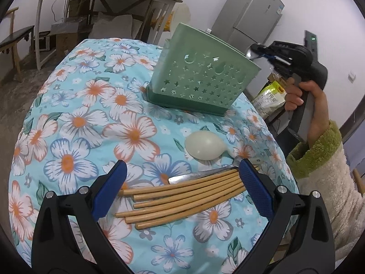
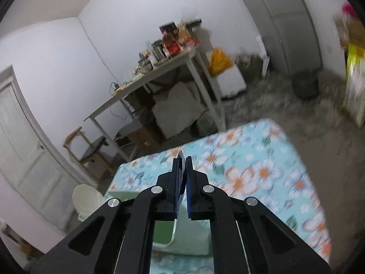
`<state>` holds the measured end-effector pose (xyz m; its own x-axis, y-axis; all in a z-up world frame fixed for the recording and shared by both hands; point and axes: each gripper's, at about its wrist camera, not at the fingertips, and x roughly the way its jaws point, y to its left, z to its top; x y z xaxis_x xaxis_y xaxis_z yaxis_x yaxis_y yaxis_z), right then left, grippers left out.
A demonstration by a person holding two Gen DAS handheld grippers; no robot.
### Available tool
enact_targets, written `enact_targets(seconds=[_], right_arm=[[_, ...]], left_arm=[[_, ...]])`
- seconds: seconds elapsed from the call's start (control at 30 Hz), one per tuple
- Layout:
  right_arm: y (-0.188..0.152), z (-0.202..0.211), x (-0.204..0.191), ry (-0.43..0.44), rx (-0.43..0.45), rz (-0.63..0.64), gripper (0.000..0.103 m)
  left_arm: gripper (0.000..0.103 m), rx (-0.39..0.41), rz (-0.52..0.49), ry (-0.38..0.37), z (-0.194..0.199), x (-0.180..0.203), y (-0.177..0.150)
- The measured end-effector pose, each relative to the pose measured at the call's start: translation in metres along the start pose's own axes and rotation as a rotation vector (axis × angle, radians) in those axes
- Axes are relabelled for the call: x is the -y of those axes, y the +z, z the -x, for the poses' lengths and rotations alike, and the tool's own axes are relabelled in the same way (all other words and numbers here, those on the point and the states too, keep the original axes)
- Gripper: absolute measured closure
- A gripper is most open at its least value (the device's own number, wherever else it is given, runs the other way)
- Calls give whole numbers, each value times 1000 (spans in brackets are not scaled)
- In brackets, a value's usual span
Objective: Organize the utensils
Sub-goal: 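Lower the metal ladle into the green holder and open the right gripper, then move the left gripper to the metal spoon lying on the chopsticks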
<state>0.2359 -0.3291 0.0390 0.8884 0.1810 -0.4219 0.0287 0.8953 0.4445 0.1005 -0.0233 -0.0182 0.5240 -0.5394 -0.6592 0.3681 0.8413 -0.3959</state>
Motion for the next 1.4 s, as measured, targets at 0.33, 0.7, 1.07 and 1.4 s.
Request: enact_targets(seconds=[0.33, 0.7, 1.07, 1.4], right_arm=[[20, 77, -84, -189, 312, 460, 98], [-5, 45, -108, -260, 253, 635, 98], [-11, 73, -76, -48, 186, 410, 46], [-68, 143, -13, 64, 91, 53, 45]], left_arm=[[8, -11, 50, -14, -6, -12, 4], [8, 2, 59, 0, 1, -18, 0], [8, 44, 61, 7, 11, -20, 5], [8, 53, 7, -32, 13, 1, 9]])
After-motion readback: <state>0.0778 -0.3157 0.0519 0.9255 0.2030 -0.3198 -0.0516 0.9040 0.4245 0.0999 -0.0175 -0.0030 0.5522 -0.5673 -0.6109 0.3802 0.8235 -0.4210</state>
